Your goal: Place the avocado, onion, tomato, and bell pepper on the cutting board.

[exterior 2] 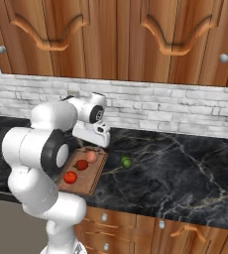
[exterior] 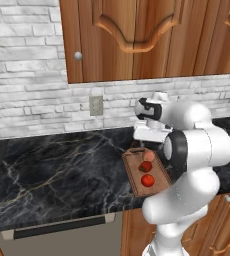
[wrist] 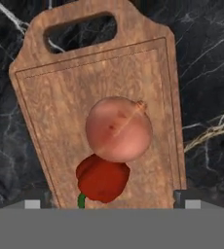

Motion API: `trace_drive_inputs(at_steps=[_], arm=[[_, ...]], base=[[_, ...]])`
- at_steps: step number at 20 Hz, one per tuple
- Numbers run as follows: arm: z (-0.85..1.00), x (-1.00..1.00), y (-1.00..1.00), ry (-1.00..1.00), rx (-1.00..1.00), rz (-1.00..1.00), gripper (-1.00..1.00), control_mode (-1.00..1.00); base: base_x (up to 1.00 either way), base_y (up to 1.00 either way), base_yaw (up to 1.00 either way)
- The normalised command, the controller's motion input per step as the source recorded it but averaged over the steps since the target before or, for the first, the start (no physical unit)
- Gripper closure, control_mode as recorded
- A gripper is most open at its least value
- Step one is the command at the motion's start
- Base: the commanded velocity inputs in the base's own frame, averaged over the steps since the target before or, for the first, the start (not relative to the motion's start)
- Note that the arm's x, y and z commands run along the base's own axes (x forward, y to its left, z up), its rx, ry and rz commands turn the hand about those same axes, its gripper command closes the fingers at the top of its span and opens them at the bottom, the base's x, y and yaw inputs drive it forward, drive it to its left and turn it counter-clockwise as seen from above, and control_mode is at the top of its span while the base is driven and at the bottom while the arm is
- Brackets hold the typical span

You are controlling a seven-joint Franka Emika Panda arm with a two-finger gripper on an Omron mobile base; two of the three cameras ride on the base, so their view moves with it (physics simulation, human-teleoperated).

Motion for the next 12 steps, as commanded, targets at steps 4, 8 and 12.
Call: trace_drive_inputs(at_steps=[4, 8, 12], arm=[[0.62, -0.61, 0.00, -0.29, -0.01, 0.00, -1.00, -1.00], [0.61, -0.71, 0.00, -0.26, -0.03, 0.00, -1.00, -1.00], [0.57, -0.76, 0.00, -0.23, -0.01, 0.00, -1.00, -1.00]], base=[[0.00, 0.00, 0.00], [0.00, 0.00, 0.00], [0.00, 0.00, 0.00]])
